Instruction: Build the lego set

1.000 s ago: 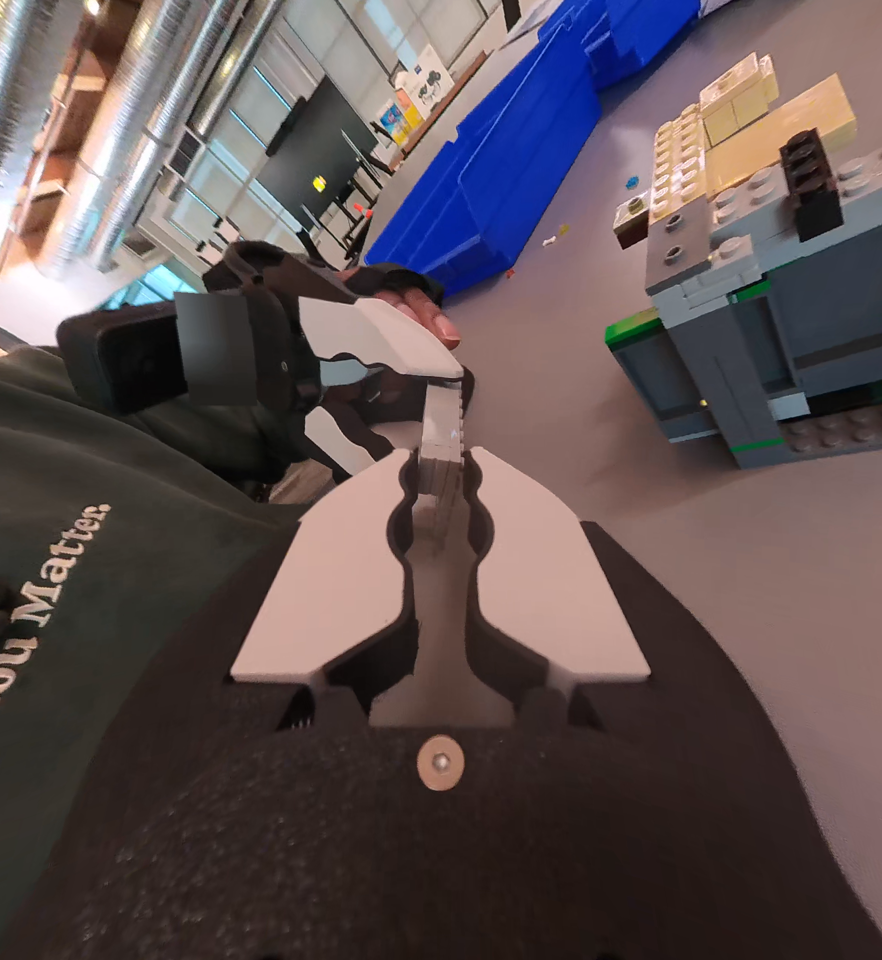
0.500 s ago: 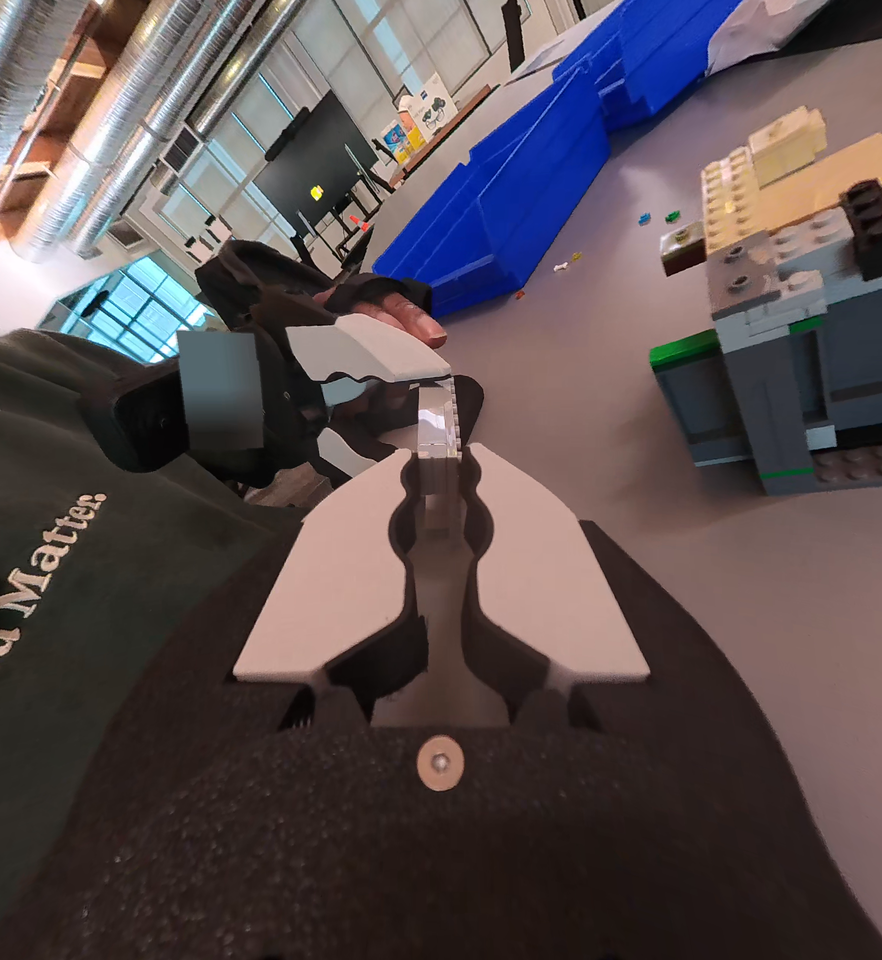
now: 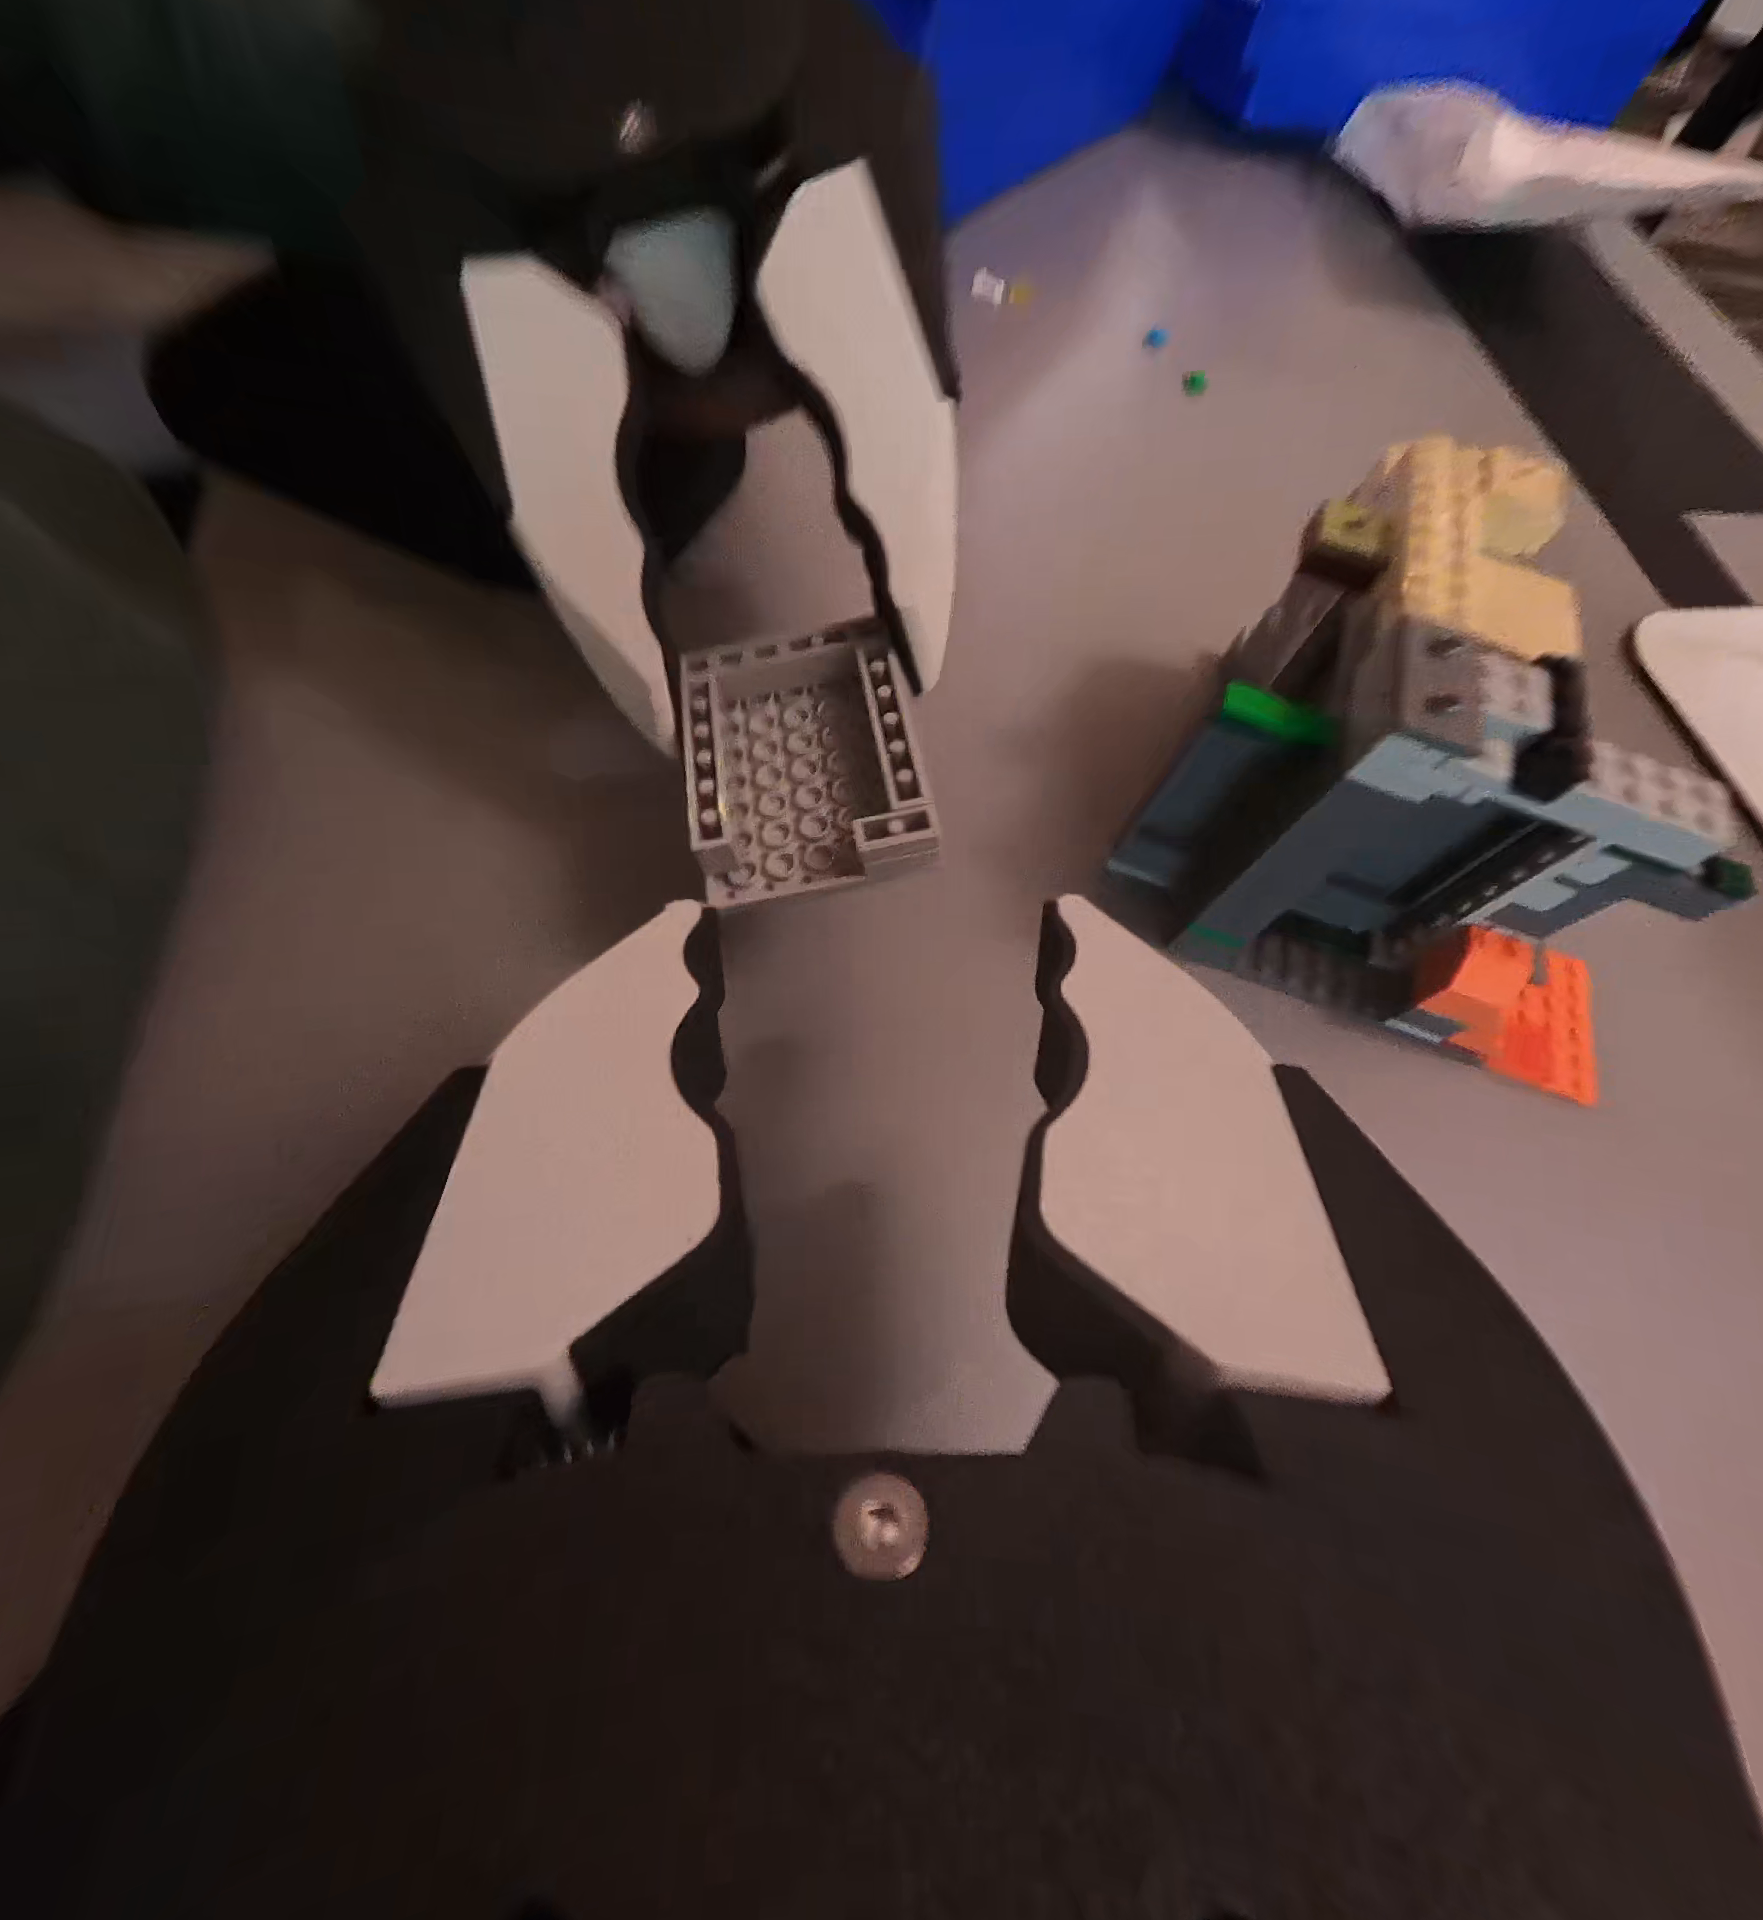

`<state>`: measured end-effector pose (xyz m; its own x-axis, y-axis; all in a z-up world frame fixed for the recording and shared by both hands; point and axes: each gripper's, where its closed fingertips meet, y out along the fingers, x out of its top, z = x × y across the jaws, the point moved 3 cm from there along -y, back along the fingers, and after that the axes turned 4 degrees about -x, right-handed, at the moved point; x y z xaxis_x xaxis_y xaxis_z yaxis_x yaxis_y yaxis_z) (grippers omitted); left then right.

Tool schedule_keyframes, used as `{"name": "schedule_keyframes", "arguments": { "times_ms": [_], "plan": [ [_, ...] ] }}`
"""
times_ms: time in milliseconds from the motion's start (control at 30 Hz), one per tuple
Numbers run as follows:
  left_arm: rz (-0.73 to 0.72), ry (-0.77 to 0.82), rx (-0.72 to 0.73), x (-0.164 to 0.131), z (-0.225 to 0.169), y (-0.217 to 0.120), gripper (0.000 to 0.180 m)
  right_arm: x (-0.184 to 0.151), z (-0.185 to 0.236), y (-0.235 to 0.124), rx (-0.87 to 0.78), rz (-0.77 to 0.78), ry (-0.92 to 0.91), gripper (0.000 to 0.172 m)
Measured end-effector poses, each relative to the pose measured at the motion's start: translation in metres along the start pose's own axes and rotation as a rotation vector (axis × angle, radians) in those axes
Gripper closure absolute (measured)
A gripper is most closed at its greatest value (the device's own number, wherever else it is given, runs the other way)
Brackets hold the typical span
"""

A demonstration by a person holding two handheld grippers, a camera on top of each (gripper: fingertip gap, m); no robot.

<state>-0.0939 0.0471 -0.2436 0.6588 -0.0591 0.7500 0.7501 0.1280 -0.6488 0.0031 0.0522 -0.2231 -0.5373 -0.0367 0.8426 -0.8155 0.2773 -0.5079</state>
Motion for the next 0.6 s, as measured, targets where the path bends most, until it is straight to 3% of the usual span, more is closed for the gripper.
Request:
{"name": "schedule_keyframes", "arguments": {
  "times_ms": [133, 300, 600],
  "plan": [
    [0.082, -0.119, -0.098, -0.018, 0.013, 0.014, 0.127, -0.014, 0.009, 0.014, 0.023, 0.103, -0.053, 0.111],
    [0.128, -0.141, -0.15, -0.024, 0.024, 0.025, 0.127, -0.018, 0.003, 0.015, 0.021, 0.1, -0.011, 0.113],
    [0.068, -0.154, -0.144, -0.021, 0.026, 0.027, 0.123, -0.029, -0.008, 0.006, -0.023, 0.084, 0.06, 0.115]
  ]
}}
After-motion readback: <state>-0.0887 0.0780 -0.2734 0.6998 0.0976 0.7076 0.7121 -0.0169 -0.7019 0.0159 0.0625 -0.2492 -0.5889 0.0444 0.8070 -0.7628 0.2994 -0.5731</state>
